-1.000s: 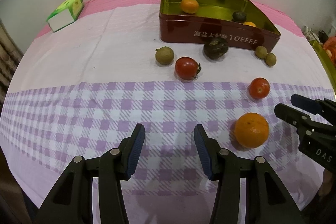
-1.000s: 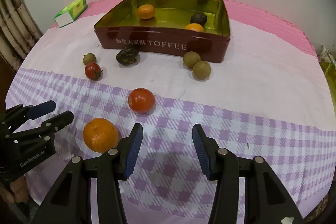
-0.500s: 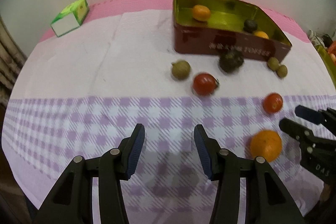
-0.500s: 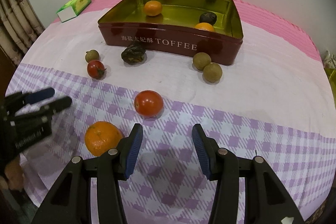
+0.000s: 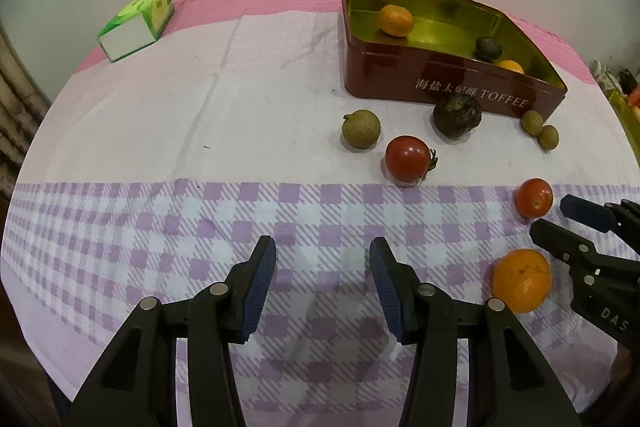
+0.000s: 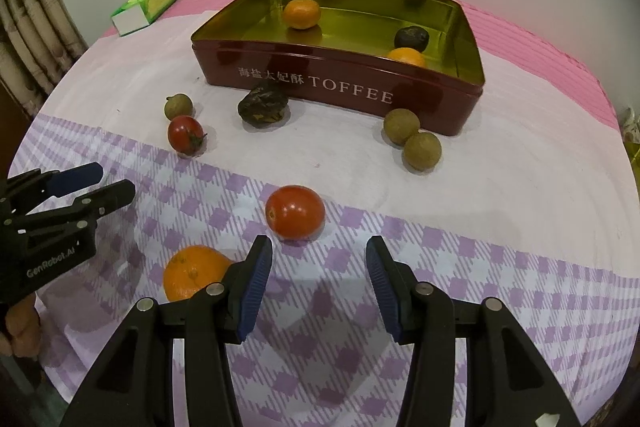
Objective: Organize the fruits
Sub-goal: 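Move the open right tool toward the red tomato on the cloth, then close the right tool around the red tomato, then move the left tool to the tangerine and close on it while the right tool holds the tomato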
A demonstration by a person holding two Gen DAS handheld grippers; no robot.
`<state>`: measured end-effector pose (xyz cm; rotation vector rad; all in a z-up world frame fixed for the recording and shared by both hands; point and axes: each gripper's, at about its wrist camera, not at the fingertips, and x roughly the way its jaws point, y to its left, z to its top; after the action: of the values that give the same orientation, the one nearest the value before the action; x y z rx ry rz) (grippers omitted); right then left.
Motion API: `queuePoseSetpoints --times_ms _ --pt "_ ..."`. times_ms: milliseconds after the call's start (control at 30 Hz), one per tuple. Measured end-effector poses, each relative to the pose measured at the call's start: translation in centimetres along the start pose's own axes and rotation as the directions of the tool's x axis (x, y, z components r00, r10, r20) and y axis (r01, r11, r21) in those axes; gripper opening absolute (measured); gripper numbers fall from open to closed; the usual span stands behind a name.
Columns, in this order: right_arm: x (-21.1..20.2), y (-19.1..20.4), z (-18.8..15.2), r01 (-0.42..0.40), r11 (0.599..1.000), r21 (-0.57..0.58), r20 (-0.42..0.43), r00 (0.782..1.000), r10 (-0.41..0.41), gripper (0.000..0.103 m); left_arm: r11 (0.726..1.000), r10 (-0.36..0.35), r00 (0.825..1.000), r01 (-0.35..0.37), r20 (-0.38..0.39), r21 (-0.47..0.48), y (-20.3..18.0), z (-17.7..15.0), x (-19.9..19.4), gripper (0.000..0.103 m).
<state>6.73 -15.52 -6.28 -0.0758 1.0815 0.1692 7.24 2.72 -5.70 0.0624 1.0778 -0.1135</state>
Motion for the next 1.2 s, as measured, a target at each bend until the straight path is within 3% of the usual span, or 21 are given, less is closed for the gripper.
queuePoseSetpoints --times_ms 733,967,1200 --pt "1.3 0.9 0.8 0.02 0.999 -0.04 -0.006 1.0 -0.02 0.045 1.0 0.021 1.0 -0.021 -0.011 -0.023 1.7 0.1 0.9 0.05" --pt "1.2 1.0 0.8 0.028 0.998 -0.053 0.001 1.0 -0.028 0.031 0.999 0.021 1.0 -0.021 -0.01 -0.024 1.7 0.2 0.9 0.05" --pt "1.1 0.9 0.8 0.029 0.998 -0.049 0.002 1.0 -0.029 0.028 1.0 0.019 1.0 -0.019 -0.011 -0.021 1.8 0.3 0.9 0.05"
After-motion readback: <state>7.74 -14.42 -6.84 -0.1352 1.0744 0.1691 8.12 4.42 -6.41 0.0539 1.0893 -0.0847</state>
